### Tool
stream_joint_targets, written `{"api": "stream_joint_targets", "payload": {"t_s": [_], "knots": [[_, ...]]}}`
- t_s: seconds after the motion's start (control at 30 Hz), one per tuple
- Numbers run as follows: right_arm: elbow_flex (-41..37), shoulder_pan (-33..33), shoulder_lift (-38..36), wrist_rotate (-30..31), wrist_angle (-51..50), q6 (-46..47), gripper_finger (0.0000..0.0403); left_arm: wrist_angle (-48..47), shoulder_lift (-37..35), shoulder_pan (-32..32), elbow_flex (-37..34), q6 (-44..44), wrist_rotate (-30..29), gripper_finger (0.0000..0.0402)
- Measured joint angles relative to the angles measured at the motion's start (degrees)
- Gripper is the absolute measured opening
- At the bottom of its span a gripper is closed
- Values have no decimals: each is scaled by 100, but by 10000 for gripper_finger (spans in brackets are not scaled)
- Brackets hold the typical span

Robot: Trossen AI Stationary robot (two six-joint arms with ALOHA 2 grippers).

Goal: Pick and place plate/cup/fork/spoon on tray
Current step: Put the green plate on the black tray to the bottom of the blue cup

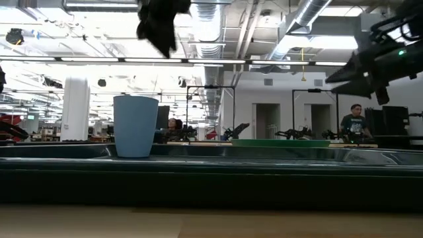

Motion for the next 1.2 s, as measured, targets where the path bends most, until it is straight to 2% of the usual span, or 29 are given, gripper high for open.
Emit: {"api": "stream_joint_targets", "payload": {"t_s": [0.2,0.37,0.53,0.7,0.97,1.2], "knots": [[58,-623,1241,-193,208,603,191,1,0,2,997,43,-228,221],[728,-1108,2312,-379,8,614,174,-6,-2,2,1359,45,-324,221],[1837,-1771,3160,-436,-1054,111,164,-117,-2,2,1382,23,-342,221],[2675,-2509,4045,-1102,-1645,-116,165,-178,0,7,1282,-99,-500,221],[2771,-3442,5281,-2381,-1954,148,188,-294,2,7,1135,-307,-447,221],[2771,-3742,6033,-2508,-1630,30,200,-285,0,0,1135,-311,-515,221]]}}
